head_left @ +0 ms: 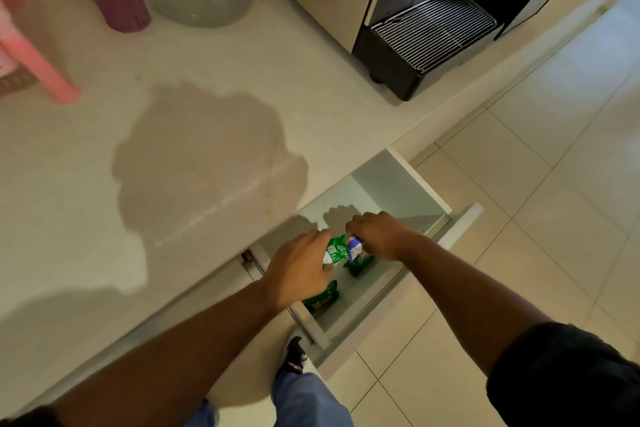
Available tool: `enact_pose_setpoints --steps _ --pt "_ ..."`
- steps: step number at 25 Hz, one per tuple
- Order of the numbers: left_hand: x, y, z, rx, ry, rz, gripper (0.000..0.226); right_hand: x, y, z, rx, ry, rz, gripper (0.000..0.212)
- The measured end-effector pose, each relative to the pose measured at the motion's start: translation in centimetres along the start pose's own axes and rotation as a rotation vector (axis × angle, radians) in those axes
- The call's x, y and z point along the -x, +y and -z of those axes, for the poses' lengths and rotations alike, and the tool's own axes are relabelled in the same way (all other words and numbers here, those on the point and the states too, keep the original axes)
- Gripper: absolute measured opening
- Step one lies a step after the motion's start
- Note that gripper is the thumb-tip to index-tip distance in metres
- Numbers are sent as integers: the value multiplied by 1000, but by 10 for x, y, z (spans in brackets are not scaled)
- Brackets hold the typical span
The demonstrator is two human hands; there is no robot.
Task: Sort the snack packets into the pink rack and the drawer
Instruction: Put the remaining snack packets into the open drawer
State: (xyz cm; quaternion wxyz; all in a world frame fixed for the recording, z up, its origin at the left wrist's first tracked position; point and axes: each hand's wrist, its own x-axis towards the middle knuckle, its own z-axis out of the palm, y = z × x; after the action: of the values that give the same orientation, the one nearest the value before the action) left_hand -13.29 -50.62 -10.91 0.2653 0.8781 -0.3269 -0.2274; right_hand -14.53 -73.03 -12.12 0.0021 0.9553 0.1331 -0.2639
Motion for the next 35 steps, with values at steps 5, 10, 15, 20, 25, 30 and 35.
enact_pose_setpoints --steps 5,10,15,20,25,30,35 --pt "-52 -9 -35 -83 -216 241 48 -52 20 -31 -55 -147 -24 43" --pt "-79 -27 -76 -170 -363 321 50 -81 27 -61 66 -254 47 33" --pt "-89 -40 -106 -171 -449 416 36 -94 23 -80 171 -356 86 47" --pt "-94 -41 -125 -164 -457 446 37 -97 21 -86 199 -362 112 44" --pt "-88 -38 -130 -192 -496 465 44 -89 19 -74 101 -338 49 42" --pt "-75 -17 -102 -306 -446 374 44 -61 16 -34 -249 -150 -150 59" --pt "-46 26 -47 -261 -59 108 32 10 -8 -13 -509 347 -439 37"
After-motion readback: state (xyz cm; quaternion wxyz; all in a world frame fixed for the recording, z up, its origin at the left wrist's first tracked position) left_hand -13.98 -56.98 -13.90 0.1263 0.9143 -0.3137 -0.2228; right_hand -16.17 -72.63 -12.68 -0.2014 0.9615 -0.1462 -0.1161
